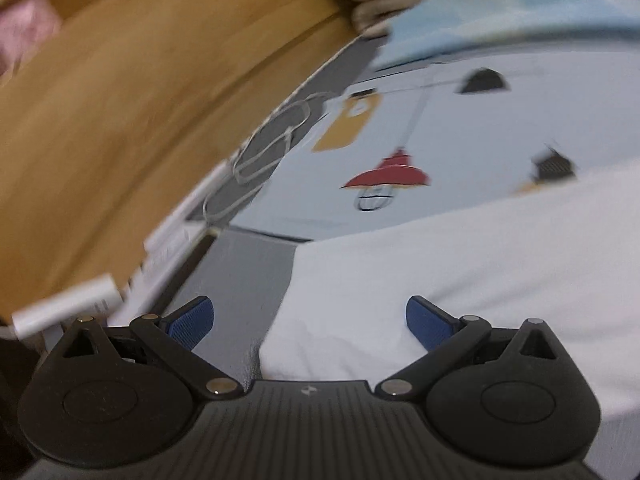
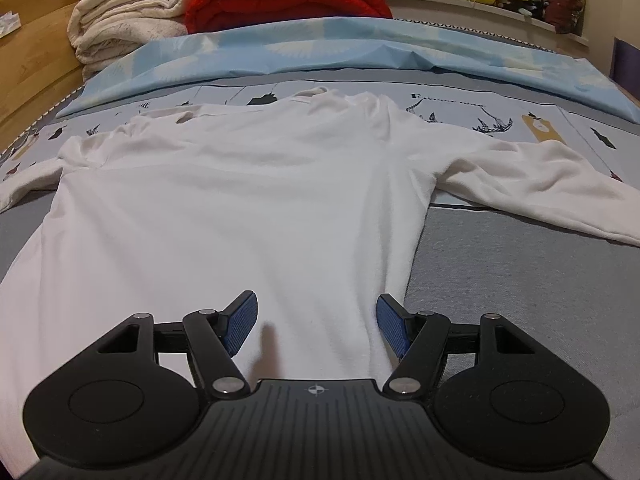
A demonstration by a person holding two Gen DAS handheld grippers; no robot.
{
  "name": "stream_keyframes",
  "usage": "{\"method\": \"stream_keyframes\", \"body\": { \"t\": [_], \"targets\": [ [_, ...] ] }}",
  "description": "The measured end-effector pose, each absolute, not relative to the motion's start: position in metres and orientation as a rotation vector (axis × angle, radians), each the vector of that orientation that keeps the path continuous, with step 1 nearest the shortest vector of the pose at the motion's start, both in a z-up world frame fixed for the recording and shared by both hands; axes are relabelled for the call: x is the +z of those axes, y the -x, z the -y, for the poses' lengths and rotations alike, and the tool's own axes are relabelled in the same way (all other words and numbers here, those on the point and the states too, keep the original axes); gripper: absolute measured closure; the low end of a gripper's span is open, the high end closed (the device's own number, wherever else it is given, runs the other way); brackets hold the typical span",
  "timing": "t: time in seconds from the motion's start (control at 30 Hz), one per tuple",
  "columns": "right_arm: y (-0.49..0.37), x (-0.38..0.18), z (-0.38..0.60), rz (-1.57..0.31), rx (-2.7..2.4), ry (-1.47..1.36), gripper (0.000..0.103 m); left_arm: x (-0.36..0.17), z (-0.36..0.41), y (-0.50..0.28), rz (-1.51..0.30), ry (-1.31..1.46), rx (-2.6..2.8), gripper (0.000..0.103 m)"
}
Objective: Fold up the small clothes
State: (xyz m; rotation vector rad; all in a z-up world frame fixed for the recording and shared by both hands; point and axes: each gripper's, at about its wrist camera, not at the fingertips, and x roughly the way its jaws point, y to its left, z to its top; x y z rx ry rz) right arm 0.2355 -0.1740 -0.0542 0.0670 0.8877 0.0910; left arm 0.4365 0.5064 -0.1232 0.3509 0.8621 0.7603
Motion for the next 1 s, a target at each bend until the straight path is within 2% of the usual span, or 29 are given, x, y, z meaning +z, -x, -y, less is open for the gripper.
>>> {"method": "stream_keyframes", "body": {
  "t": [0.17, 0.3, 0.47, 0.53, 0.67, 0.7, 0.77, 0.87, 1.0],
  "targets": [
    [-0.235, -0.051, 0.176, -0.880, 0.096, -0.091, 0.035, -0.098, -0.497, -0.420, -0.866, -0.134, 0.695, 0.000],
    [-0.232, -0.044, 0.176, -0.855, 0.101, -0.113, 0.035, -0.075, -0.487, -0.379, -0.832, 0.269, 0.573, 0.000],
    [-0.228, -0.036, 0.175, -0.824, 0.120, -0.133, 0.035, -0.092, -0.503, -0.360, -0.831, 0.680, 0.634, 0.000],
    [-0.227, -0.033, 0.177, -0.812, 0.118, -0.139, 0.035, -0.101, -0.516, -0.366, -0.803, 0.738, 0.680, 0.000],
    [-0.229, -0.033, 0.181, -0.815, 0.094, -0.154, 0.034, -0.104, -0.525, -0.400, -0.769, 0.670, 0.724, 0.001],
    [-0.229, -0.034, 0.182, -0.817, 0.089, -0.157, 0.034, -0.104, -0.523, -0.411, -0.782, 0.626, 0.726, 0.005],
    [-0.231, -0.034, 0.184, -0.822, 0.090, -0.161, 0.034, -0.097, -0.513, -0.434, -0.825, 0.488, 0.745, 0.095],
    [-0.231, -0.032, 0.182, -0.815, 0.110, -0.154, 0.034, -0.071, -0.498, -0.442, -0.755, 0.637, 0.678, 0.096],
    [-0.229, -0.024, 0.180, -0.790, 0.144, -0.153, 0.034, 0.006, -0.405, -0.465, -0.610, 0.510, 0.447, 0.096]
  ]
}}
